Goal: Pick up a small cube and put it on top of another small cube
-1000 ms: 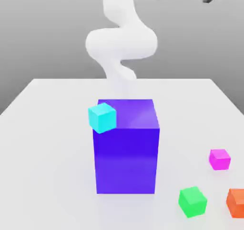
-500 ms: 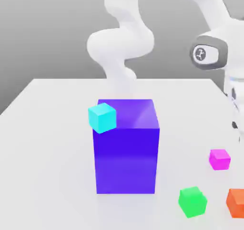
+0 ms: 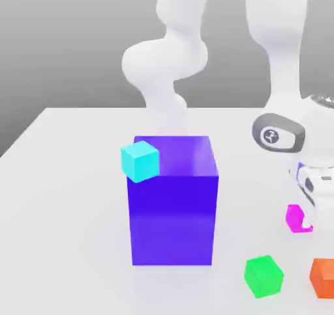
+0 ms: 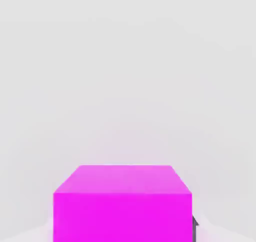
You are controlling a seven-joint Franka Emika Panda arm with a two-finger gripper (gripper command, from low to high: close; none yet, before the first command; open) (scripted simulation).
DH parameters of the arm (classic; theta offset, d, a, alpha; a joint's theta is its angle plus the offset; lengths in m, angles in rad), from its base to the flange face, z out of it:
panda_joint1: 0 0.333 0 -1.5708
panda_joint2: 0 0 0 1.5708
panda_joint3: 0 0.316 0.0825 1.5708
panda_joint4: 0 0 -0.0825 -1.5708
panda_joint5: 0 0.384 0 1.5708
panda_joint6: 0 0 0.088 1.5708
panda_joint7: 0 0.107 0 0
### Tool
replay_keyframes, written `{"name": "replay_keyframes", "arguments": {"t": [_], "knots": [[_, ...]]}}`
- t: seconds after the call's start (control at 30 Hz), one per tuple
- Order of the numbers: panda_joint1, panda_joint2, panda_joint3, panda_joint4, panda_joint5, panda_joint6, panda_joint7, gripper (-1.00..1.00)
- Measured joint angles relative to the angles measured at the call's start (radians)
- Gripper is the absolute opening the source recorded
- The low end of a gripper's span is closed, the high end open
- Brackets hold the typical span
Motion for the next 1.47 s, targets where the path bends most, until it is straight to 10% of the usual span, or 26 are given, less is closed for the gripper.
{"name": "replay_keyframes", "arguments": {"t": [0.27,1.13,1.33,1.37,1.47], "knots": [[-0.081,-0.212,0.091,-0.035,0.159,-0.176,-0.180,-1.00],[-0.426,-0.244,0.005,0.133,0.221,-0.373,-1.242,-1.00],[-0.425,-0.089,-0.015,0.149,0.182,-0.233,-1.259,-1.00],[-0.423,-0.072,-0.018,0.150,0.177,-0.217,-1.255,1.00],[-0.423,-0.072,-0.018,0.150,0.177,-0.217,-1.255,1.00]]}}
